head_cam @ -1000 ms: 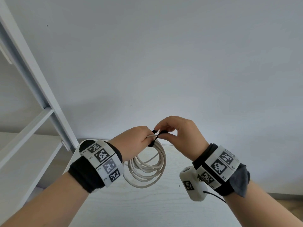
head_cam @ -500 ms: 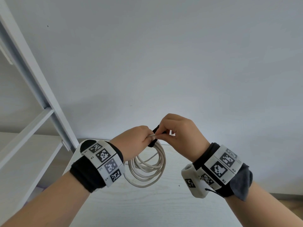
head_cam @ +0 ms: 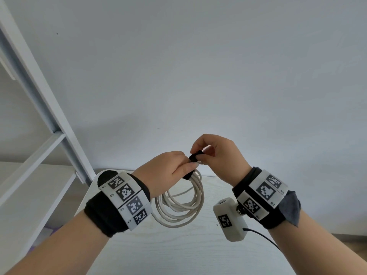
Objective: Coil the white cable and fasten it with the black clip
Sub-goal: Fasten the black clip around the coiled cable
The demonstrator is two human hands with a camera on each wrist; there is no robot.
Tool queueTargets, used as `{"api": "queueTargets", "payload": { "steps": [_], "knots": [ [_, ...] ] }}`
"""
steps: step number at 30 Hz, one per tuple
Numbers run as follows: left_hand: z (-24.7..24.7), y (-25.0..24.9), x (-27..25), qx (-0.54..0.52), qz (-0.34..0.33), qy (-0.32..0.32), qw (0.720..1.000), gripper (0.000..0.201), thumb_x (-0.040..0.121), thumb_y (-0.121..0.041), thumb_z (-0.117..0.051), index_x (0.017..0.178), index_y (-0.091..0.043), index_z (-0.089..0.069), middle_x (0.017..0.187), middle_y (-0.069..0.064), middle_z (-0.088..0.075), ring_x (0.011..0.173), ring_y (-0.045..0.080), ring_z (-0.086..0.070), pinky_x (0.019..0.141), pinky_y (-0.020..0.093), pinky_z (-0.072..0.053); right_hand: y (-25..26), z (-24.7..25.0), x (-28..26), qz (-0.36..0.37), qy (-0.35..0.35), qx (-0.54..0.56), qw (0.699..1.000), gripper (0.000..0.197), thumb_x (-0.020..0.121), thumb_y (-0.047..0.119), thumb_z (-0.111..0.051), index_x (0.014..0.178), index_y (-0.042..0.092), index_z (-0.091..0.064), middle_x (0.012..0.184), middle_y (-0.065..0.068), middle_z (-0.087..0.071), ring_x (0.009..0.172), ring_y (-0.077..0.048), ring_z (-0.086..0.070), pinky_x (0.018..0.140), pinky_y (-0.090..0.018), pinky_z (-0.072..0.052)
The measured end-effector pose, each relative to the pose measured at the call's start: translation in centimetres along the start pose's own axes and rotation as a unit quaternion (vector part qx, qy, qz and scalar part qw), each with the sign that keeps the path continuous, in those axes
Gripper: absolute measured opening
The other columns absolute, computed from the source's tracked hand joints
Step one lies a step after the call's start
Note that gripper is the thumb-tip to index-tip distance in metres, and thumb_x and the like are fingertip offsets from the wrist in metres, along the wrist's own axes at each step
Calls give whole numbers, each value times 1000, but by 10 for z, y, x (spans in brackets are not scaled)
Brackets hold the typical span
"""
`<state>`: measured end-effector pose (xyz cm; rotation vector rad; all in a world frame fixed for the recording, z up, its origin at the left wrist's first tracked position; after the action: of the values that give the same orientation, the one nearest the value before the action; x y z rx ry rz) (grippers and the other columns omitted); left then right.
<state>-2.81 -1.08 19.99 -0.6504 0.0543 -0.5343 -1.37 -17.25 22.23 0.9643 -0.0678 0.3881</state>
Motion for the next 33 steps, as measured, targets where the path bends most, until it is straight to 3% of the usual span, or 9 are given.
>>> {"api": "queueTargets", "payload": {
  "steps": [2,6,9,12,14,19,23,28,33],
  "knots": [
    [-2,3,2,19,-16,-11,1000,34,96,-36,-40,76,-13,-55,73,-7,-48,72,12,-50,71,26,-40,0,0,0,-4,-4,5,1000,29,76,-6,-59,76,23,-62,77,6,-66,76,-17,-66,77,-32,-55],
    [-3,7,3,26,-36,-32,999,45,89,-42,-36,88,-7,-64,81,-2,-57,77,12,-54,73,24,-42,1,-3,0,13,-8,-41,999,28,78,-3,-59,94,18,-67,76,8,-57,75,-7,-58,75,-17,-48],
    [-2,9,1,18,-52,-43,998,31,93,-34,-42,88,-12,-63,73,-12,-50,71,3,-50,69,16,-37,0,-1,0,21,-22,-58,998,15,79,4,-64,86,16,-71,82,7,-51,73,-3,-51,70,-9,-41],
    [0,9,0,4,-50,-55,997,30,90,-35,-42,88,-15,-64,73,-15,-52,72,-1,-52,69,15,-40,0,-1,0,10,-21,-31,999,11,78,8,-66,81,18,-70,93,3,-57,84,-10,-58,78,-16,-46],
    [1,8,-1,-20,-40,-67,997,27,92,-33,-46,87,-16,-65,76,-11,-58,74,2,-57,71,16,-43,2,-3,-2,-6,-28,21,999,15,80,4,-62,80,18,-68,87,1,-66,79,-13,-66,77,-25,-54],
    [4,2,-4,-92,-14,-75,993,7,89,-25,-59,88,-29,-65,75,-16,-62,79,-4,-61,68,9,-42,5,-4,-5,9,-76,99,992,21,82,-4,-58,80,15,-67,72,5,-68,68,-7,-67,68,-16,-55],
    [4,-3,-5,-108,8,-86,990,18,80,-32,-69,89,-41,-56,83,-25,-63,84,-16,-57,70,1,-37,5,-6,-6,17,-92,95,991,28,83,-2,-56,77,24,-63,74,7,-68,67,-7,-68,67,-18,-54],
    [5,-1,-4,-141,47,-115,982,37,79,-30,-71,105,-28,-45,84,-18,-68,81,-6,-62,76,8,-44,8,-8,-10,63,-118,36,990,26,84,2,-56,80,27,-61,89,7,-69,80,-7,-66,74,-33,-55],
    [4,3,-4,-141,55,-117,982,14,81,-29,-68,80,-30,-54,81,-14,-71,79,-1,-65,79,24,-50,12,-7,-12,141,-145,-18,979,17,79,1,-56,82,16,-65,86,8,-59,81,-8,-61,71,-29,-53]
  ]
}}
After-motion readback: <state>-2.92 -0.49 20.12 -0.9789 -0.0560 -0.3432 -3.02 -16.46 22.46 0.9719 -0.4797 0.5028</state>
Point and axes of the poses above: each hand's wrist, its own x-axis towards the middle knuckle, its own z-axis out of the back of the hand, y = z × x, the point moved 1 cm from there along x, towards the middle knuckle
